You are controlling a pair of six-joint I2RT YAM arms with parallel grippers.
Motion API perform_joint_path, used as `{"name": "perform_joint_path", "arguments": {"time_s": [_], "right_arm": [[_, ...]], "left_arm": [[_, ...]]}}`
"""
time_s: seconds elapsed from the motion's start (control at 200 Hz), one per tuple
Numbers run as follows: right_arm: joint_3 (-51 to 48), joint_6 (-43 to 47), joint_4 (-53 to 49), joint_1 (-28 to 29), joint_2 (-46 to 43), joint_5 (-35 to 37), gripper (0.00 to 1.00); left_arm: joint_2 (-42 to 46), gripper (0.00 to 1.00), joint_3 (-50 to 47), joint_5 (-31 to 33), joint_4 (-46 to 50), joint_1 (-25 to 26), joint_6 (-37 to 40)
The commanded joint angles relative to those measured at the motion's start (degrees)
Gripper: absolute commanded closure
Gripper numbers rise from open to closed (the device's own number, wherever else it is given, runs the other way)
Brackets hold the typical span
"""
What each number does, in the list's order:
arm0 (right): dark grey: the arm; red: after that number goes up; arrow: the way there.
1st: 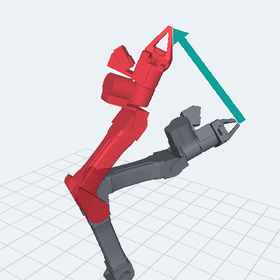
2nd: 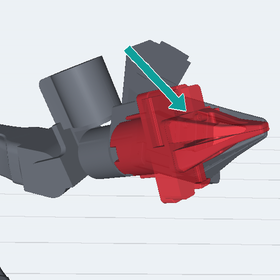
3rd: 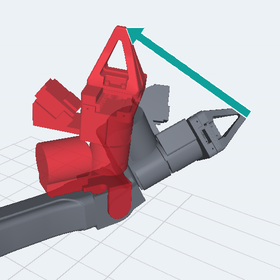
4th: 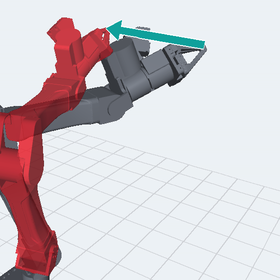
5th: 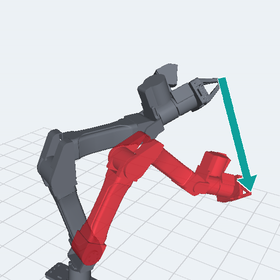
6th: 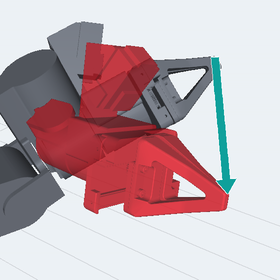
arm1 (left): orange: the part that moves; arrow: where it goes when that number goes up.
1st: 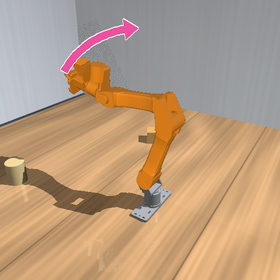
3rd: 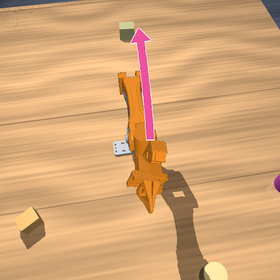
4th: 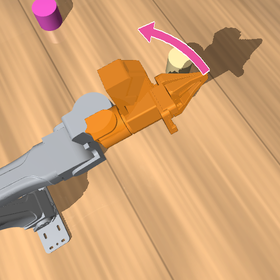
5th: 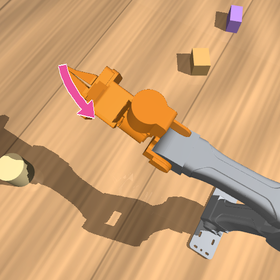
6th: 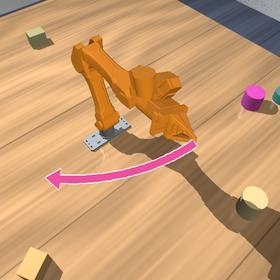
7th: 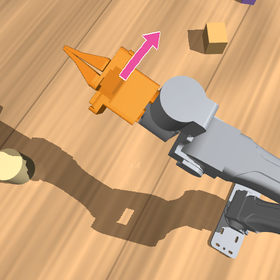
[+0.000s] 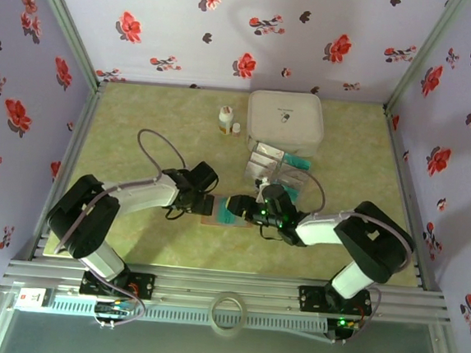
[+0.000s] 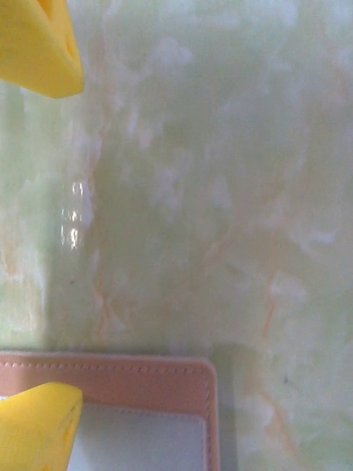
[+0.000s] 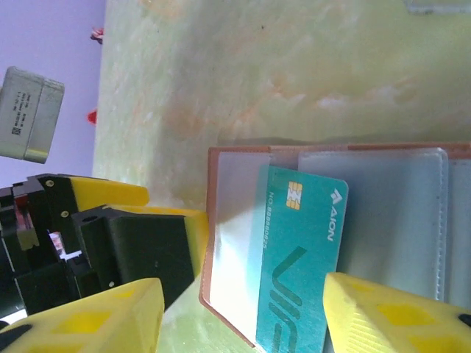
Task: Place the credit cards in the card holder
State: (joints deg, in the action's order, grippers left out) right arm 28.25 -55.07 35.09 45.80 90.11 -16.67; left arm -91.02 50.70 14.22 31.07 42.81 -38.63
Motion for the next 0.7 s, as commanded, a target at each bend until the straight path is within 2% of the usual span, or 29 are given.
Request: {"name": "perform_joint_path", "arguments": {"time_s": [0.0,0.11,0.185,0.235,0.33,0.44,0.56,0.695], "right_arm": [[4.39,6.12,-14.85,0.29,-3.26,2.02,0.39],[8.27,8.98,-23.85,0.33,-5.58,3.92,0.39],[11.67,10.97,-32.52,0.31,-6.4,6.92,0.45],[14.01,12.11,-37.73,0.26,-6.45,9.0,0.53],[17.77,13.91,-45.1,0.55,-5.77,11.77,0.76],[20.92,15.73,-50.04,1.2,-3.75,13.57,0.9],[23.29,16.81,-51.69,2.29,-0.79,13.85,0.96],[25.58,17.2,-52.06,3.61,2.97,13.99,0.98]], "left_arm": [[2.71,0.0,1.04,1.32,3.72,-2.02,0.74],[4.2,0.0,0.0,1.31,3.94,-3.72,1.17],[4.28,0.0,-0.33,1.35,4.52,-4.69,1.44],[3.94,0.0,-0.37,1.58,5.0,-5.16,1.69],[2.63,0.0,-0.17,2.98,5.95,-5.35,2.17],[1.07,0.0,0.39,4.31,6.61,-5.35,2.58],[0.07,0.0,0.23,4.41,6.02,-5.32,2.86],[-0.48,0.0,0.1,3.82,5.34,-5.28,2.86]]}}
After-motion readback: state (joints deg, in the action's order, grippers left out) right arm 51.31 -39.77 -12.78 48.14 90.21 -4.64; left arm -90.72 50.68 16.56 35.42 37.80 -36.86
